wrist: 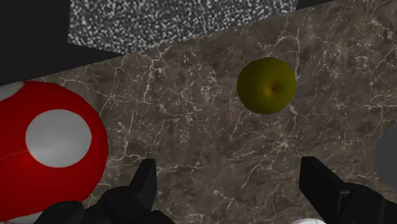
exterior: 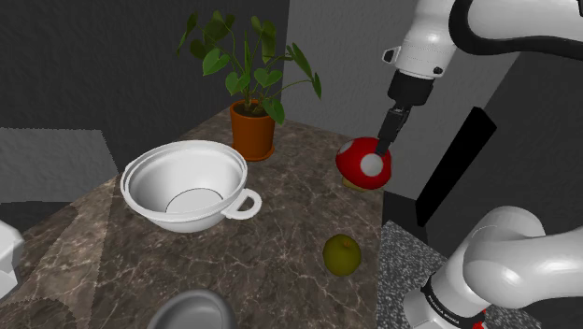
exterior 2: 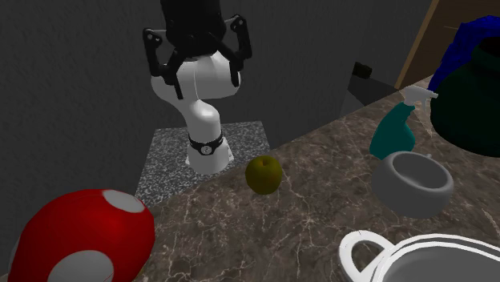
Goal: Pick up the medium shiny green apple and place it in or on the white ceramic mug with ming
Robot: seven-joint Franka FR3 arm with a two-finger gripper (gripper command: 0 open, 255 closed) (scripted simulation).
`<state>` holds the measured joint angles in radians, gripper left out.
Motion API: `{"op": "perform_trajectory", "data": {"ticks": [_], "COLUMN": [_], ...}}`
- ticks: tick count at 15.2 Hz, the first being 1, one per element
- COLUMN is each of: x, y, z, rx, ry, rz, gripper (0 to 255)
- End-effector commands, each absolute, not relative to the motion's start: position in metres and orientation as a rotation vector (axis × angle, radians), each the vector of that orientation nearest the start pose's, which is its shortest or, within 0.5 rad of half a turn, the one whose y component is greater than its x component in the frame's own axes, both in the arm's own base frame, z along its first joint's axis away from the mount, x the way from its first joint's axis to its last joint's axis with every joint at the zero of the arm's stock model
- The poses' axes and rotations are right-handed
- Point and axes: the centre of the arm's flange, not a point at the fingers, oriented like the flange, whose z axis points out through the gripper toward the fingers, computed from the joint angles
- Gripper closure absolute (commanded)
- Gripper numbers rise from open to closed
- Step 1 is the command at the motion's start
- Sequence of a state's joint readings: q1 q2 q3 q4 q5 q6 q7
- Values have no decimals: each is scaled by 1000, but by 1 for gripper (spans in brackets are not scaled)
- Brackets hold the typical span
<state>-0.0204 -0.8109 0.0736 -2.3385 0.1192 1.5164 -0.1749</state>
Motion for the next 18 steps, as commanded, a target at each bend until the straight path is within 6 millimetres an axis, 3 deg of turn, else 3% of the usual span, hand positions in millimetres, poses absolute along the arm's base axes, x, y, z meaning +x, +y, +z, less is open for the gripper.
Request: {"op": "perform_trajectory", "data": {"ticks": [1, 16, 18], "x": [294, 231, 230], "y": [37, 147, 150], "z": [601, 442, 431], "rx": [-3058, -3098, -3099], "ry": [-323, -268, -266], "rz": [12, -96, -100], "gripper": [0, 0, 0]}}
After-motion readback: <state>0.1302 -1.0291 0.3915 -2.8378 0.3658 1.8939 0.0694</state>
